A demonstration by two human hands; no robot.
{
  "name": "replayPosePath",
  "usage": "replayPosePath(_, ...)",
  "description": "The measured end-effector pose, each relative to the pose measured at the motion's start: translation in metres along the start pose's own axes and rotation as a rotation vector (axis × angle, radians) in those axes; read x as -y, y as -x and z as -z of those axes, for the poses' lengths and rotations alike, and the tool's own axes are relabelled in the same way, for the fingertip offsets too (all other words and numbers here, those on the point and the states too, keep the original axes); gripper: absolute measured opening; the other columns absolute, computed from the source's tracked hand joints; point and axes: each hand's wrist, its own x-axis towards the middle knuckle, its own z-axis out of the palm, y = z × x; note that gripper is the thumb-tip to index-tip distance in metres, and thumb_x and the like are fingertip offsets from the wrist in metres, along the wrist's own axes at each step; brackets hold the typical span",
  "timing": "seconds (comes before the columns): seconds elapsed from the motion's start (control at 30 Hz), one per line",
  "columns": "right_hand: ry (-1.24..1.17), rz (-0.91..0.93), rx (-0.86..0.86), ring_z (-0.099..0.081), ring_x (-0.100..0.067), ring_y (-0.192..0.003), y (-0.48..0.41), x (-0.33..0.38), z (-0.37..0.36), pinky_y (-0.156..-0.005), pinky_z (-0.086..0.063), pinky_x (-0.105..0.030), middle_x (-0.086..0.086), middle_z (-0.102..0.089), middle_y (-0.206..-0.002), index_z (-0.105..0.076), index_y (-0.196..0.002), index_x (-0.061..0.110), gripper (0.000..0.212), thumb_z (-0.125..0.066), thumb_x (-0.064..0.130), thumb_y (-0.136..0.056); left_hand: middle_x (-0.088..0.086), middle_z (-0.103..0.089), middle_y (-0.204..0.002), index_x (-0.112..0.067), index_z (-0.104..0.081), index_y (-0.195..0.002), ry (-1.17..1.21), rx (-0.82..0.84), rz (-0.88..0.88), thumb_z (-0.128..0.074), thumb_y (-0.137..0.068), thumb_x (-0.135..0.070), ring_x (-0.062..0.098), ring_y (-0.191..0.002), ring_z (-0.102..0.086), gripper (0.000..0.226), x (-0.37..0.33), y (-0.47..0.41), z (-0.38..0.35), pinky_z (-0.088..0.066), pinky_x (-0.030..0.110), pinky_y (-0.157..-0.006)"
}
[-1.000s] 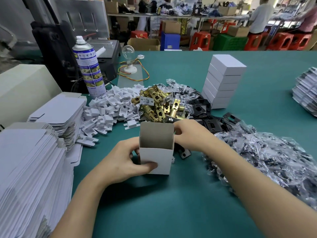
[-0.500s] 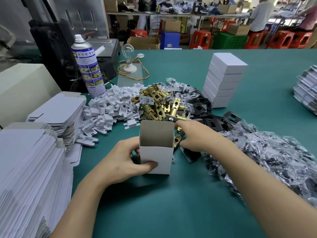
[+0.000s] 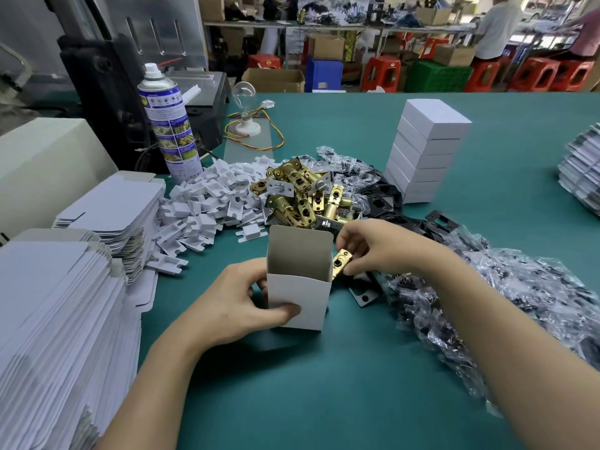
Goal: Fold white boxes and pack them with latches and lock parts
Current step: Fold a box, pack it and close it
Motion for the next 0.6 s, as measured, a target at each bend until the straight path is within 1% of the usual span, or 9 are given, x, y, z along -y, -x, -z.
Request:
replayPosePath(0.07,-0.103,0.05,0.013,-0.067,-0.011,-0.09,0.006,0.0,0.008,-0.078,-0.052,-0.021,0.004,-0.07,-0.099,-0.064,-0.103,0.027,0.033,-0.085,0.011,-0.083,-0.003,-0.072,-0.091,-0.035,-0.073,-0.099,0.012,-0.002,0.007,-0.076,-0.075,-0.034,-0.001,-0.072,-0.055,0.025,0.0,0.0,0.0,-0.041,0.01,-0.064)
replayPosePath(0.13,-0.208,0.098,0.033,-0.066,-0.008,-0.09,0.01,0.001,0.012,-0.079,-0.053,-0.019,0.002,-0.073,-0.101,-0.066,-0.107,0.024,0.033,-0.083,0.007,-0.084,-0.003,-0.072,-0.091,-0.036,-0.073,-0.099,0.014,-0.005,0.011,-0.076,-0.075,-0.034,0.0,-0.074,-0.057,0.024,0.0,0.0,0.0,-0.042,0.012,-0.065)
replayPosePath(0.2,-0.264,0.131,0.051,-0.067,-0.012,-0.09,0.011,0.003,0.013,-0.083,-0.055,-0.023,-0.001,-0.074,-0.103,-0.066,-0.11,0.022,0.032,-0.081,0.006,-0.086,-0.002,-0.072,-0.092,-0.034,-0.073,-0.1,0.009,-0.006,0.01,-0.076,-0.075,-0.033,0.003,-0.077,-0.059,0.025,0.001,-0.001,-0.001,-0.044,0.014,-0.066)
replayPosePath(0.33,-0.287,0.156,0.029,-0.068,-0.025,-0.097,0.014,0.009,0.007,-0.088,-0.057,-0.035,-0.001,-0.074,-0.105,-0.066,-0.11,0.026,0.027,-0.082,0.021,-0.089,-0.003,-0.072,-0.092,-0.036,-0.073,-0.099,0.016,-0.004,0.007,-0.076,-0.076,-0.032,0.004,-0.079,-0.06,0.024,0.0,-0.001,-0.001,-0.044,0.014,-0.066)
replayPosePath(0.4,-0.302,0.161,-0.015,-0.069,-0.025,-0.095,0.016,0.011,0.003,-0.087,-0.058,-0.036,-0.002,-0.074,-0.103,-0.067,-0.108,0.025,0.022,-0.08,0.021,-0.09,-0.002,-0.072,-0.092,-0.036,-0.073,-0.099,0.016,-0.002,0.009,-0.077,-0.076,-0.03,0.013,-0.08,-0.062,0.024,0.0,0.0,-0.001,-0.046,0.017,-0.067)
replayPosePath(0.47,-0.275,0.157,-0.063,-0.071,-0.021,-0.09,0.019,0.015,0.0,-0.082,-0.06,-0.031,-0.001,-0.075,-0.099,-0.067,-0.105,0.025,0.019,-0.078,0.019,-0.091,0.0,-0.072,-0.093,-0.033,-0.073,-0.101,0.012,-0.005,0.006,-0.077,-0.077,-0.027,0.027,-0.086,-0.063,0.025,0.0,-0.001,-0.001,-0.048,0.023,-0.069)
replayPosePath(0.5,-0.253,0.157,-0.099,-0.071,-0.019,-0.087,0.02,0.017,-0.002,-0.077,-0.059,-0.028,0.0,-0.075,-0.096,-0.067,-0.103,0.026,0.018,-0.077,0.016,-0.092,0.001,-0.072,-0.093,-0.03,-0.073,-0.102,0.009,-0.005,0.003,-0.077,-0.078,-0.026,0.031,-0.089,-0.063,0.025,0.0,-0.001,-0.001,-0.05,0.028,-0.07)
replayPosePath(0.57,-0.232,0.143,-0.204,-0.071,-0.017,-0.082,0.023,0.023,-0.004,-0.065,-0.055,-0.021,0.0,-0.074,-0.09,-0.067,-0.099,0.026,0.017,-0.072,0.01,-0.094,0.003,-0.071,-0.095,-0.026,-0.072,-0.104,0.002,-0.007,-0.001,-0.077,-0.078,-0.026,0.035,-0.092,-0.062,0.027,0.0,-0.001,-0.002,-0.053,0.037,-0.072)
replayPosePath(0.6,-0.219,0.128,-0.271,-0.071,-0.017,-0.08,0.025,0.027,-0.004,-0.063,-0.056,-0.021,-0.001,-0.073,-0.089,-0.067,-0.098,0.026,0.018,-0.071,0.009,-0.095,0.004,-0.071,-0.095,-0.025,-0.072,-0.105,-0.001,-0.013,0.0,-0.077,-0.077,-0.029,0.036,-0.093,-0.062,0.028,0.001,-0.002,-0.002,-0.053,0.038,-0.072)
